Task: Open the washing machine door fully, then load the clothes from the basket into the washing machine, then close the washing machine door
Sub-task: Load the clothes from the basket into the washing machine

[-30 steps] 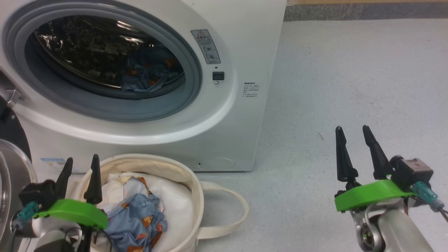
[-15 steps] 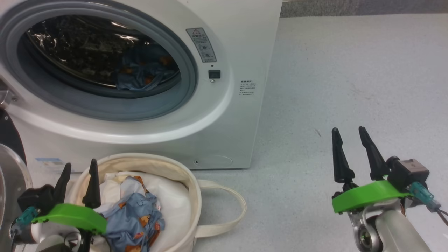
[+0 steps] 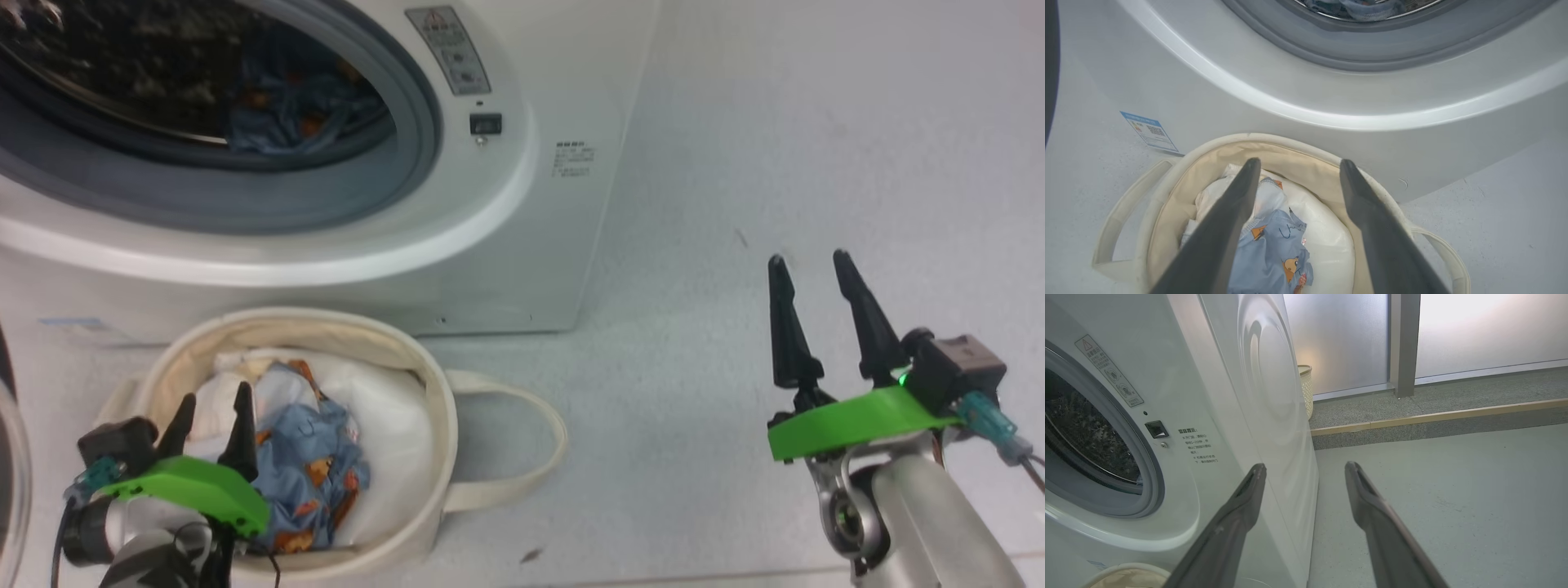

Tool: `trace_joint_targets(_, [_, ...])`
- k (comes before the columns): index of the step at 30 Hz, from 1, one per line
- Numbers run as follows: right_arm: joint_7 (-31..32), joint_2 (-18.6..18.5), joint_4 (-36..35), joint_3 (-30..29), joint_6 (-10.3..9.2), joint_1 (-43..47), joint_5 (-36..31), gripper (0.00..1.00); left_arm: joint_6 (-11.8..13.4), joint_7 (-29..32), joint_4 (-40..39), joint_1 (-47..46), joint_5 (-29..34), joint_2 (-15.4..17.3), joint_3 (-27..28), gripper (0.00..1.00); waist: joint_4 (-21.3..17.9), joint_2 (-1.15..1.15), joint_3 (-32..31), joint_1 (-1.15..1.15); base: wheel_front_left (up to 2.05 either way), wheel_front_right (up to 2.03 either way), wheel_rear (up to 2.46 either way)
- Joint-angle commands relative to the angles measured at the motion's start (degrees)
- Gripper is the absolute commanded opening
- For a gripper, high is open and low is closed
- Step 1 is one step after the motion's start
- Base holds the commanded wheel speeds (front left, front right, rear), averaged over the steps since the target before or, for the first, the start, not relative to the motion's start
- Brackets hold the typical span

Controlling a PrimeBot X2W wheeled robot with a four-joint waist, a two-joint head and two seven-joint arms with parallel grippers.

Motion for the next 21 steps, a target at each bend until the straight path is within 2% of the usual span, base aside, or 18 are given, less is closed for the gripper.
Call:
trace_joint_targets(1, [-0.7, -0.2, -2.1, 1.2, 0.02, -1.5, -0.6, 1.00, -0.3, -0.3, -0.5, -1.3, -0.3, 1.8, 1.2, 1.00, -0.5, 0.00, 2.3, -0.01, 0.00, 0.00, 0.00])
trace_joint_targets(13, [-0.7, -2.5, -4.7, 1.3, 0.02, -6.1, -3.1, 1.00, -0.1, -0.3, 11.7, -9.5, 0.8, 2.6, -0.4, 1.00, -1.4, 0.00, 13.2, -0.01, 0.00, 0.00, 0.00])
trace_joint_targets(21, [-0.7, -2.8, -7.0, 0.5, 0.02, -7.2, -4.4, 1.00, 4.0, -0.3, 18.4, -13.0, 1.3, 3.4, 0.6, 1.00, -3.2, 0.00, 17.8, -0.01, 0.00, 0.00, 0.00])
